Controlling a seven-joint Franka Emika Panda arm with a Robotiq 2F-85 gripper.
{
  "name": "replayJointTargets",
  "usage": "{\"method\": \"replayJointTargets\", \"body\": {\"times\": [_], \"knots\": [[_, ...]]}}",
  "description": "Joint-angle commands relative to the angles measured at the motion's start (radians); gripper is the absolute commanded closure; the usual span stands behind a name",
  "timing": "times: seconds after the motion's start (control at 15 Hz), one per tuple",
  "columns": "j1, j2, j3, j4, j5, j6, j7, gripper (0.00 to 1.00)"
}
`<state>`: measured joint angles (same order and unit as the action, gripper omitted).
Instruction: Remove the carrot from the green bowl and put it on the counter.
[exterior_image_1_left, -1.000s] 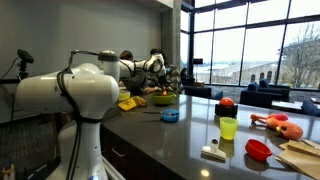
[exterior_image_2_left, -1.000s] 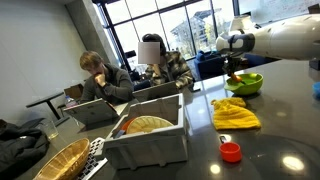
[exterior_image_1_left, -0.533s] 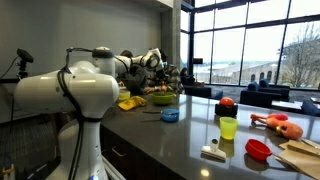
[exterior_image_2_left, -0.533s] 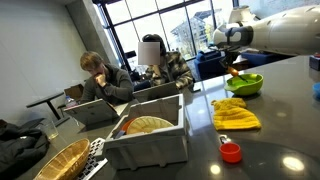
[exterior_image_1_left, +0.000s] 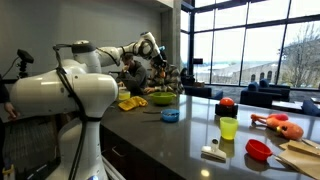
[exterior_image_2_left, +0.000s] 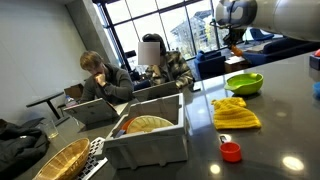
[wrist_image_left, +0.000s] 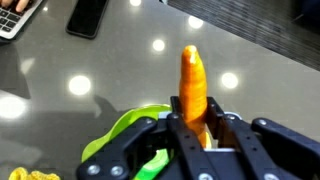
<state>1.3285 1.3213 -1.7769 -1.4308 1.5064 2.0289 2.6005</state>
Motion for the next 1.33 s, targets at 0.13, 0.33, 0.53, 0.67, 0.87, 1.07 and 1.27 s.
{"method": "replayJointTargets", "body": {"times": [0.13, 0.33, 0.53, 0.67, 0.87, 1.07, 1.27], "knots": [[0.134, 0.109, -0.219, -0.321, 0.021, -0.067, -0.002, 0.93], [0.129, 0.183, -0.296, -0.427, 0.024, -0.150, 0.000, 0.93], [0.097, 0.238, -0.331, -0.515, 0.037, -0.258, -0.003, 0.93], [0.140, 0.102, -0.253, -0.557, -0.102, -0.190, -0.003, 0.93], [0.083, 0.147, -0.271, -0.618, -0.071, -0.299, -0.003, 0.93], [0.057, 0.144, -0.261, -0.643, -0.058, -0.353, -0.002, 0.93], [0.046, 0.144, -0.249, -0.629, -0.045, -0.399, -0.001, 0.93]]}}
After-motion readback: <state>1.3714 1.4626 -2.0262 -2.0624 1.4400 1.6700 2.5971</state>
